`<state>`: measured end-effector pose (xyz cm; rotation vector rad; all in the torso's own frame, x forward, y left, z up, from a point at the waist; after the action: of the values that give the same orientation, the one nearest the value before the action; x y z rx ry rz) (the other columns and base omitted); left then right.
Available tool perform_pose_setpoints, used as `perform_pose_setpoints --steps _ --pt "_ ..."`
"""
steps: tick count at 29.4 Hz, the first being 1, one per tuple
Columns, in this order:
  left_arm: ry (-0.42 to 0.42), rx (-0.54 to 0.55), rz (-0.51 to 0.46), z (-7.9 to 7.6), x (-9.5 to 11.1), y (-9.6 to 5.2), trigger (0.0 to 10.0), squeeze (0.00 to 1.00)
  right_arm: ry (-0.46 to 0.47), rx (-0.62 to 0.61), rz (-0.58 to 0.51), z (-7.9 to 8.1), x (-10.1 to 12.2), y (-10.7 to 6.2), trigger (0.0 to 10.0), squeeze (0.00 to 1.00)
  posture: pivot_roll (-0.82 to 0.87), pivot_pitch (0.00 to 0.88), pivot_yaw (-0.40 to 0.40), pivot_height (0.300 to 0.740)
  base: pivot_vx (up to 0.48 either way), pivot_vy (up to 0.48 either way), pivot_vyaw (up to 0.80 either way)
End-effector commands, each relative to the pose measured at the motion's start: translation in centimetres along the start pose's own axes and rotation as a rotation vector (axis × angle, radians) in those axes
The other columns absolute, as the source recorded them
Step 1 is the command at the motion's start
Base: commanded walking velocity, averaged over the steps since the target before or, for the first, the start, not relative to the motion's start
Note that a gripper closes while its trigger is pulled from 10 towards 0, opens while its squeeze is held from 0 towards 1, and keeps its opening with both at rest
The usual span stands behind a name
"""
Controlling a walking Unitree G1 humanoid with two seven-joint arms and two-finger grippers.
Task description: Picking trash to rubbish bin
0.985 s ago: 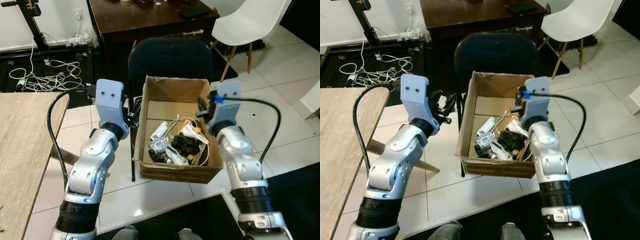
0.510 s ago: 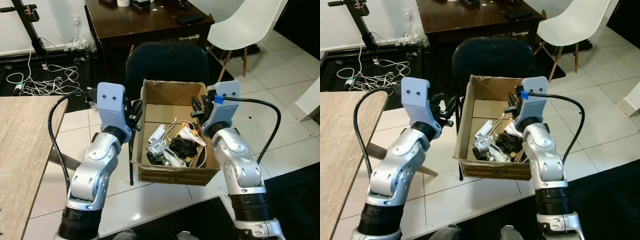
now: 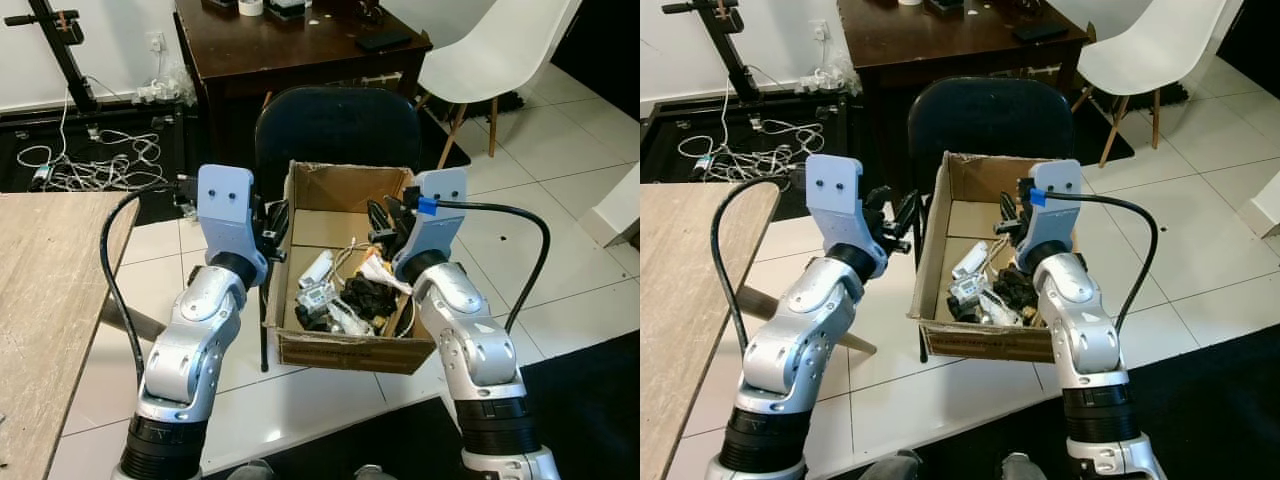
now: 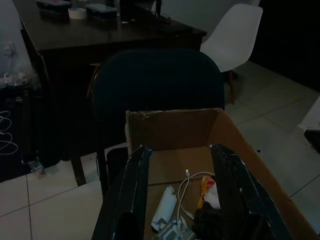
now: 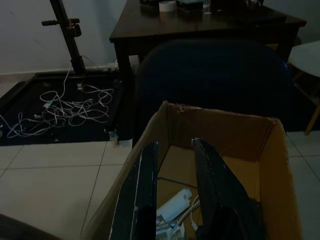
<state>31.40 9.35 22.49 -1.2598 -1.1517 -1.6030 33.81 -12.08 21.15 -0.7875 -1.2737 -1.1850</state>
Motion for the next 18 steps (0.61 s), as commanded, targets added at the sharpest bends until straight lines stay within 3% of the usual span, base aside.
perform_pose_setpoints --steps 1,8,18 --pt "-0.02 0.001 0.011 -0.28 -0.23 -0.19 10.0 0.0 -0.014 0.014 0.014 0.19 -0.18 -0.36 10.0 0.0 0.04 0.144 0.026 0.74 0.0 0.0 0.0" --pt "-0.025 -0.008 0.004 -0.53 -0.03 -0.09 10.0 0.0 -0.038 0.033 0.014 0.55 -0.03 -0.36 10.0 0.0 0.04 0.144 0.026 0.74 0.0 0.0 0.0" --pt "-0.027 -0.013 0.003 -0.57 0.01 -0.17 10.0 0.0 -0.054 0.045 0.021 0.73 -0.03 -0.4 10.0 0.0 0.04 0.144 0.026 0.74 0.0 0.0 0.8"
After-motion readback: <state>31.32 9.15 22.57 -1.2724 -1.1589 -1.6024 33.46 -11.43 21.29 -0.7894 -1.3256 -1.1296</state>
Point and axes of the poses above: a point about 5 cm out from each wrist's last joint towards the gripper, its own y axis pointing out of the wrist towards the gripper, its own x axis along the axis of the wrist's last joint, z = x × y, the point moved 1 cm from there along y, pointing out of the wrist towards the gripper, and after that the axes turned 10 degrees about y, right-handed, at the moved point
